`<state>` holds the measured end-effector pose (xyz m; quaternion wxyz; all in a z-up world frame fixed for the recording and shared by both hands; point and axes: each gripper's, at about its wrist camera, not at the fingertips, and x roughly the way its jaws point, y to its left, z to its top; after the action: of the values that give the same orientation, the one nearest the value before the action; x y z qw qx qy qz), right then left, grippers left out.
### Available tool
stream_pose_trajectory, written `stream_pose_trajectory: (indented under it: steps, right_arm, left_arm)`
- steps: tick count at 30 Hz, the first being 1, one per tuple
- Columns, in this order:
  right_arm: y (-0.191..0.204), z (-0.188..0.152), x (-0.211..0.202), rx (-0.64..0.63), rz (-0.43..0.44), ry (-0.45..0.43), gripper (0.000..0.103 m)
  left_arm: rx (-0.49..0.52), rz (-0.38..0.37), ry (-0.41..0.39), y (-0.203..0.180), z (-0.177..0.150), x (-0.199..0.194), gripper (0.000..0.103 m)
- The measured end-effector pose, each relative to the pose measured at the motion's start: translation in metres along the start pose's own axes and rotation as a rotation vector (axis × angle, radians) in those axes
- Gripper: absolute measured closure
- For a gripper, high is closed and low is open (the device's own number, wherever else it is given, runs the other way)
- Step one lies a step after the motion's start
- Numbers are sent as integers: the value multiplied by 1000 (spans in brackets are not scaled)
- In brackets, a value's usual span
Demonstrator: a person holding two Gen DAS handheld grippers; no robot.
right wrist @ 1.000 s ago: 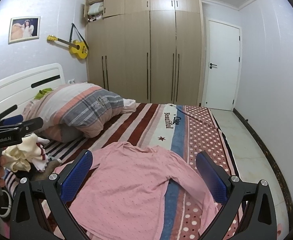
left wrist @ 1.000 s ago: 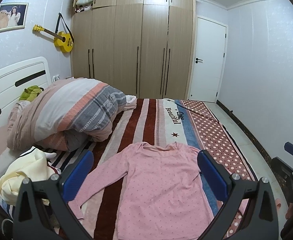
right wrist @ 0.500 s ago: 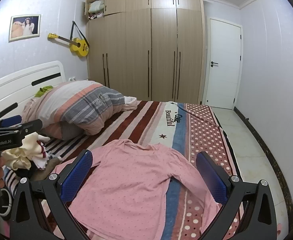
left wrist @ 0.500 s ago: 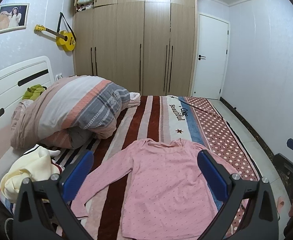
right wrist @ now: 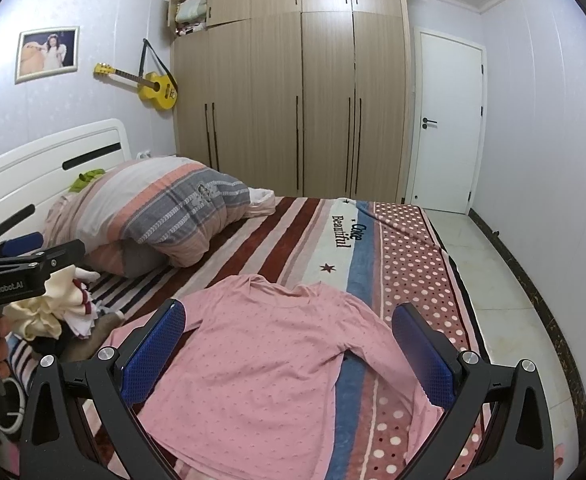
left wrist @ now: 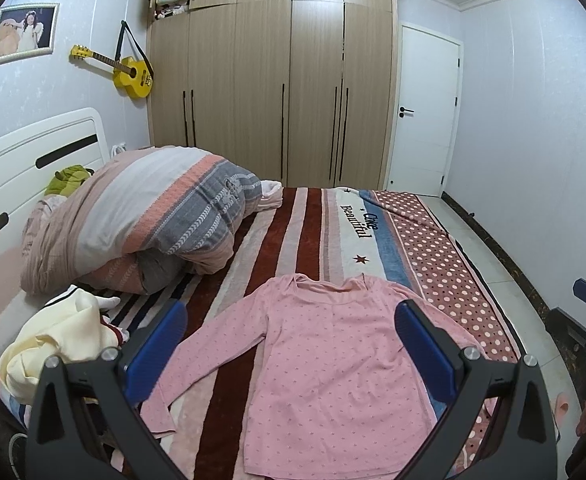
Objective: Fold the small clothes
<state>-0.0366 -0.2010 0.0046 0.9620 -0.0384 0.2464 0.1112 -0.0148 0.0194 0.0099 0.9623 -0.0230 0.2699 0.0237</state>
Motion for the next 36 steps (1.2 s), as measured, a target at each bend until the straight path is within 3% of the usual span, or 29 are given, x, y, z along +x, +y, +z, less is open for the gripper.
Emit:
stream_pose_trajectory:
  steps: [13,19,21,28,36]
  right_arm:
    - [-25,-1,11,91,7,58,1]
    - [-64,-16,11,179,-62,122,3]
    - [-81,-29,11,216,-97,157,14]
    - [-164,-100,22,331,-181,313,30]
    - [-258,-199,59,446,-188,518,44]
  left_arm:
    - [20,-46,28,-15,11,21,1]
    - [30,-161,104,-41,10,54,1]
    - [32,-204,150,-55,5,70,1]
    - [42,-295,274,-126,-26,131,1]
    - [74,-278,380,-215,-83,191,1]
